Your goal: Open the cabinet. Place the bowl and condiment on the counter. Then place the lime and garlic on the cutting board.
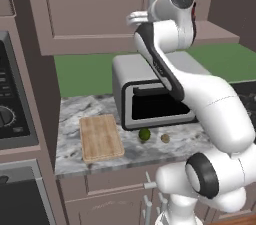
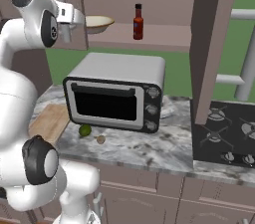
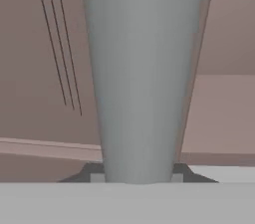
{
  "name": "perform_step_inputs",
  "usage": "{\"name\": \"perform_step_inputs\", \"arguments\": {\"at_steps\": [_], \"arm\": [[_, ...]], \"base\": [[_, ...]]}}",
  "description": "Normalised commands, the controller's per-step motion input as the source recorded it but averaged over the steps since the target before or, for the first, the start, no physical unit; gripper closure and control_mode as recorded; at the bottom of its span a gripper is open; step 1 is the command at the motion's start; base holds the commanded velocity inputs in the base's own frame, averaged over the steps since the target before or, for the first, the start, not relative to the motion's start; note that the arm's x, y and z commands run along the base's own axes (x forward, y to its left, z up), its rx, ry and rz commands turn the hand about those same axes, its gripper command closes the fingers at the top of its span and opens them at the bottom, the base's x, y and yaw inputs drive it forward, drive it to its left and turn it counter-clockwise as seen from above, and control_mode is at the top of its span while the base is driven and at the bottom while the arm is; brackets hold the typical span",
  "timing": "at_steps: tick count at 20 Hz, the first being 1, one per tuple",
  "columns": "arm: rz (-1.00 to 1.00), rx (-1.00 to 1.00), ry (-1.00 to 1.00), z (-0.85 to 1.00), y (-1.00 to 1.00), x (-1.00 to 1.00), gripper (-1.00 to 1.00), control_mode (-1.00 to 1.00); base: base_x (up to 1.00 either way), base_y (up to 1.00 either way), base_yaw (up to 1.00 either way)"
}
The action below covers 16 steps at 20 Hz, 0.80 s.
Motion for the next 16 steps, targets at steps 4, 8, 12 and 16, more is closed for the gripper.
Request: {"name": "perform_step_inputs", "arguments": {"at_steps": [4, 8, 12, 16], "arm": [[0.06, 0.01, 0.04, 0.00, 1.00, -0.95, 1.00, -1.00], [0.13, 0.00, 0.11, 0.00, 1.00, -1.00, 1.00, -1.00], [0.17, 0.00, 0.11, 0.00, 1.00, -1.00, 1.00, -1.00], [0.18, 0.00, 0.12, 0.00, 1.00, -1.00, 1.00, -1.00]], "base": [[0.00, 0.00, 0.00], [0.00, 0.00, 0.00], [0.00, 0.00, 0.00], [0.00, 0.00, 0.00]]}}
